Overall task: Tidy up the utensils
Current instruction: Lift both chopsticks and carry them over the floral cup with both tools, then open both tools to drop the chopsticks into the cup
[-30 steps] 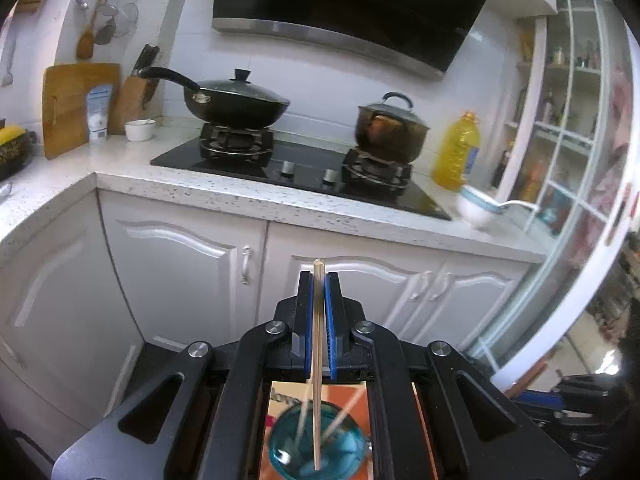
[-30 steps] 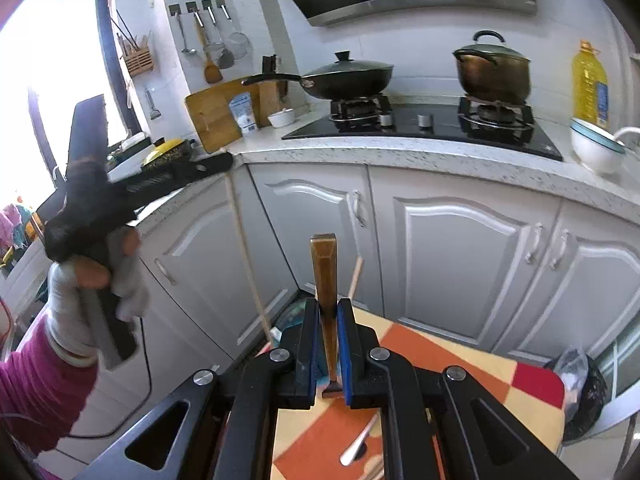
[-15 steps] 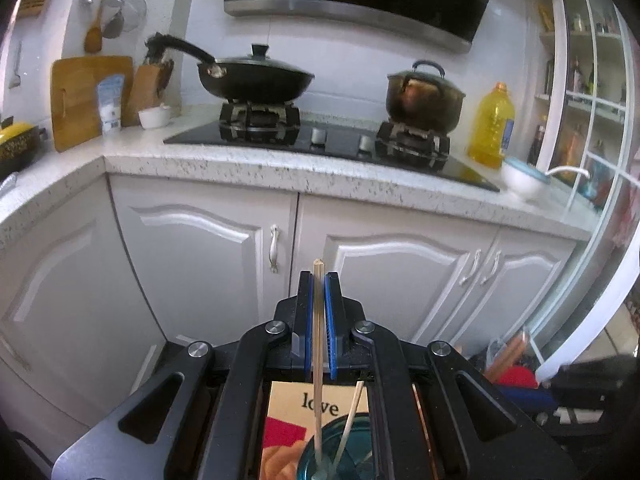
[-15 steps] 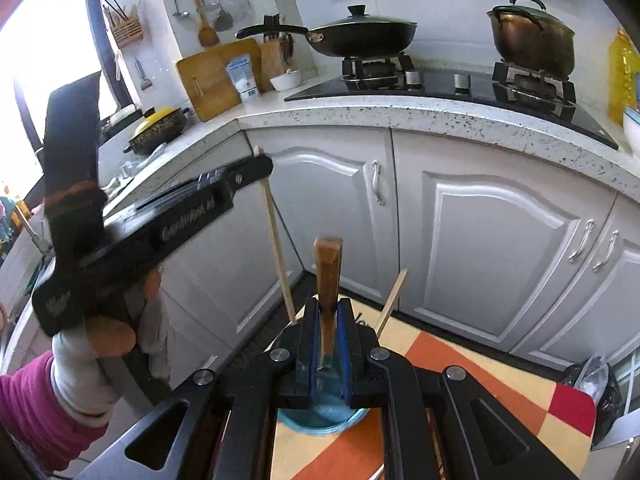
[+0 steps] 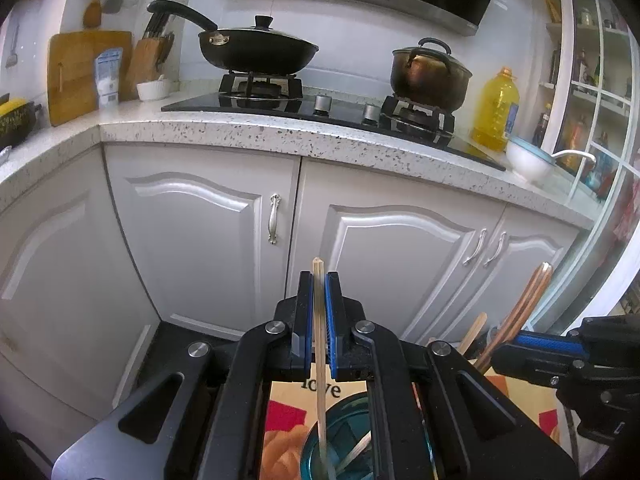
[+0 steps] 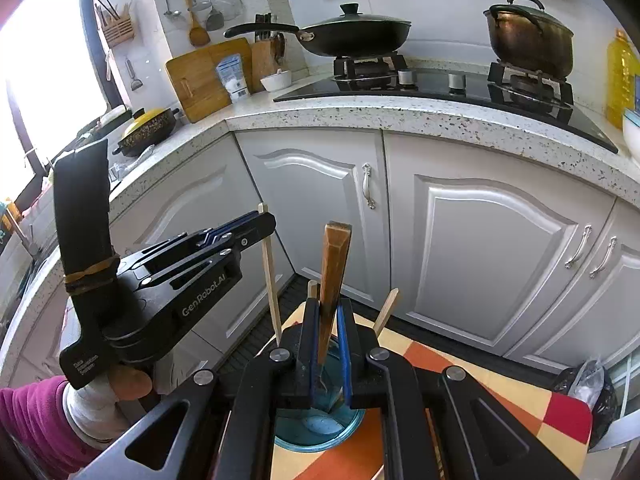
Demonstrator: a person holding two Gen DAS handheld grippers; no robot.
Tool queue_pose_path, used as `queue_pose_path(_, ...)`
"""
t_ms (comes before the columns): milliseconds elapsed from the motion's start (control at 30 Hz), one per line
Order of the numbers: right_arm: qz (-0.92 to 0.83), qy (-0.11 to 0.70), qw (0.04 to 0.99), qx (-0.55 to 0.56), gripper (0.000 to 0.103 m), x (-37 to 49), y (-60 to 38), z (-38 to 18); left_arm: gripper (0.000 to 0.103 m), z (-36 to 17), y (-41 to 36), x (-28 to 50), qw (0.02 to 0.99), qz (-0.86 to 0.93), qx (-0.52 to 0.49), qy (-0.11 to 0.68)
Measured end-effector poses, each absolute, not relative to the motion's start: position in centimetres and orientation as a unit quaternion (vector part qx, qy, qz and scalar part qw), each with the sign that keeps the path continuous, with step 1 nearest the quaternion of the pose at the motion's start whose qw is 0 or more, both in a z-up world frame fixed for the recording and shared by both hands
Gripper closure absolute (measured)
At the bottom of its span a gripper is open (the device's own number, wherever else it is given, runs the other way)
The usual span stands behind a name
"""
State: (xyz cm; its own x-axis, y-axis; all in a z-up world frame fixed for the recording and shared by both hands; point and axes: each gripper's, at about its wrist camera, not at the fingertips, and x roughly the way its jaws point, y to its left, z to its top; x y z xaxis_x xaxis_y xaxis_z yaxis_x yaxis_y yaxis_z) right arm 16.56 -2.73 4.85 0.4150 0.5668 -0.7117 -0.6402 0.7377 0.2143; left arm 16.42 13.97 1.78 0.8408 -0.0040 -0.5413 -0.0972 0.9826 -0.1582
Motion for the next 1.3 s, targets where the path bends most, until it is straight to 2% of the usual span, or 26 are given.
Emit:
queue_pose_path(400, 0.371, 0.396, 0.839, -0.043, 0.095, 16.2, -3.3, 5.4, 0.099, 1.5, 14.1, 16.4, 0.952, 0.021, -0.099, 0.290)
queue_pose_path(667, 0.363, 0.424, 0.830, -0.027, 0.095, 16.6, -3.6, 3.2, 0.099, 1.4, 13.8, 16.6, 0.949, 0.020, -0.105, 0.298)
queue_pose_path(867, 0.347, 0.462, 0.815, -0.040, 0.095, 17.8, -1.8, -0.9, 0.099, 1.2, 14.0, 16.7, 0.942, 0.019, -0.120, 0.312)
queue_pose_path(933, 0.339, 0.479, 0.809, -0.037, 0.095, 18.2, -1.8, -2.1, 0.095, 1.2, 14.1, 16.6, 0.941, 0.018, -0.118, 0.318)
queue_pose_path(1000, 0.340, 0.482, 0.807, -0.022, 0.095, 18.3, -2.3, -2.7, 0.077, 1.1, 14.4, 16.4, 0.938, 0.018, -0.122, 0.322)
queue_pose_path(1067, 0.340, 0.480, 0.809, -0.012, 0.095, 18.3, -2.9, -2.6, 0.069, 0.9, 14.8, 16.3, 0.935, 0.017, -0.136, 0.326)
queue_pose_path(1167, 0.334, 0.476, 0.813, -0.009, 0.087, 18.0, -3.8, -2.1, 0.069, 0.8, 15.0, 16.1, 0.931, 0.016, -0.149, 0.333)
queue_pose_path(1200, 0.335, 0.475, 0.814, -0.008, 0.076, 17.9, -4.1, -1.9, 0.067, 0.7, 14.9, 15.9, 0.930, 0.016, -0.150, 0.335)
queue_pose_path(1233, 0.339, 0.476, 0.812, -0.002, 0.071, 17.7, -4.3, -1.8, 0.066, 0.7, 14.9, 15.8, 0.930, 0.015, -0.151, 0.336)
queue_pose_path(1300, 0.340, 0.476, 0.811, 0.005, 0.071, 17.2, -4.7, -1.4, 0.064, 0.8, 14.8, 15.3, 0.929, 0.013, -0.153, 0.338)
